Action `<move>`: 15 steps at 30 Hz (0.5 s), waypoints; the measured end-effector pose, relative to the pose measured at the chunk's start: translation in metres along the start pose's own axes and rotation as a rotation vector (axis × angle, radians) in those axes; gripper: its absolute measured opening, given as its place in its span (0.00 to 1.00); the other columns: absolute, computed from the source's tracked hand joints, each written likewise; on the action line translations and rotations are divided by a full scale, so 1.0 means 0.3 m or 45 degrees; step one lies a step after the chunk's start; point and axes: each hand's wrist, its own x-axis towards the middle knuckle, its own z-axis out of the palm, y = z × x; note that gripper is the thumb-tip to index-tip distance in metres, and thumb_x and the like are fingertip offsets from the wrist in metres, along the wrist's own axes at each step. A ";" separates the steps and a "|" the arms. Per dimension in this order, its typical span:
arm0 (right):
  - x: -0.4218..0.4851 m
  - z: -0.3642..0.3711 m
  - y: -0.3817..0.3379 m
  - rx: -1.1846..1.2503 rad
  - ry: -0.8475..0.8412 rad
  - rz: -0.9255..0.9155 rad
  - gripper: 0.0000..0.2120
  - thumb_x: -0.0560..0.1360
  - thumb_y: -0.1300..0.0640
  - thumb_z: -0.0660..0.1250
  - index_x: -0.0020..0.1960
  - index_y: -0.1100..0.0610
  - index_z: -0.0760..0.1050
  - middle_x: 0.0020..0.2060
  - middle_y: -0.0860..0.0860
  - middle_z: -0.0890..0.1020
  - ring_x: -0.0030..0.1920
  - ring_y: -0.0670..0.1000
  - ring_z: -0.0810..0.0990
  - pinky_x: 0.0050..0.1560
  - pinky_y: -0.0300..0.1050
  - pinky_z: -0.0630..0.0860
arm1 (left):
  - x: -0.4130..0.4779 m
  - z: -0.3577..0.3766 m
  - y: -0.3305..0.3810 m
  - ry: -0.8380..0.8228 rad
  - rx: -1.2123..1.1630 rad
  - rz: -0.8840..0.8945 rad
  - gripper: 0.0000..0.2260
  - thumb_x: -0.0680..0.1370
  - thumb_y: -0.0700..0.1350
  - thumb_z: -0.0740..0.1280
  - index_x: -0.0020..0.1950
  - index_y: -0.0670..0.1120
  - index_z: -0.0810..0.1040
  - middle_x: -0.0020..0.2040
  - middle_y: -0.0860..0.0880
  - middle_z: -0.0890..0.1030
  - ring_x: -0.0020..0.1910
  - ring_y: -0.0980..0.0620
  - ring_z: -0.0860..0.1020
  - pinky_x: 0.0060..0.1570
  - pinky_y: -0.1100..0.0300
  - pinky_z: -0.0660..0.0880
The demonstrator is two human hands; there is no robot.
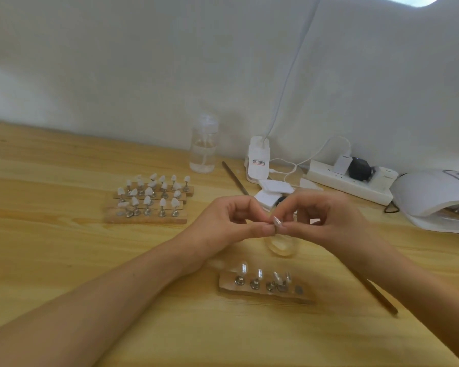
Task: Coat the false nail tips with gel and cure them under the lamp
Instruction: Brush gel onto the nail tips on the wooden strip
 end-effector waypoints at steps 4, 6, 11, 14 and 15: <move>-0.004 0.018 -0.006 0.088 0.019 0.043 0.08 0.64 0.50 0.75 0.41 0.51 0.84 0.33 0.44 0.80 0.30 0.41 0.71 0.31 0.30 0.69 | -0.001 -0.006 0.000 -0.019 -0.058 0.001 0.08 0.71 0.44 0.75 0.37 0.57 0.82 0.41 0.55 0.85 0.38 0.64 0.80 0.37 0.75 0.72; -0.013 0.029 -0.004 0.199 0.054 0.098 0.08 0.64 0.50 0.75 0.41 0.52 0.84 0.33 0.49 0.79 0.29 0.42 0.69 0.29 0.31 0.66 | 0.001 -0.008 0.001 -0.017 -0.060 0.014 0.06 0.70 0.47 0.76 0.38 0.56 0.82 0.41 0.54 0.85 0.37 0.63 0.79 0.36 0.74 0.71; -0.093 0.020 0.011 0.423 0.076 0.303 0.05 0.65 0.52 0.75 0.39 0.52 0.83 0.35 0.57 0.81 0.26 0.42 0.66 0.25 0.33 0.62 | 0.002 -0.003 -0.010 0.052 0.090 0.016 0.08 0.71 0.56 0.74 0.44 0.54 0.82 0.44 0.56 0.84 0.36 0.57 0.75 0.40 0.68 0.72; -0.169 0.012 0.029 0.308 0.065 0.340 0.08 0.63 0.48 0.75 0.39 0.50 0.84 0.38 0.58 0.83 0.30 0.46 0.71 0.28 0.34 0.67 | 0.007 0.003 -0.007 0.193 0.016 -0.026 0.12 0.77 0.56 0.65 0.43 0.48 0.81 0.36 0.59 0.81 0.25 0.61 0.67 0.28 0.75 0.65; -0.192 0.013 0.035 0.272 0.051 0.343 0.07 0.63 0.49 0.75 0.39 0.50 0.84 0.38 0.57 0.84 0.33 0.49 0.74 0.32 0.36 0.69 | 0.009 0.004 -0.006 0.239 -0.007 -0.048 0.14 0.78 0.55 0.63 0.41 0.48 0.80 0.36 0.58 0.82 0.24 0.61 0.67 0.26 0.74 0.64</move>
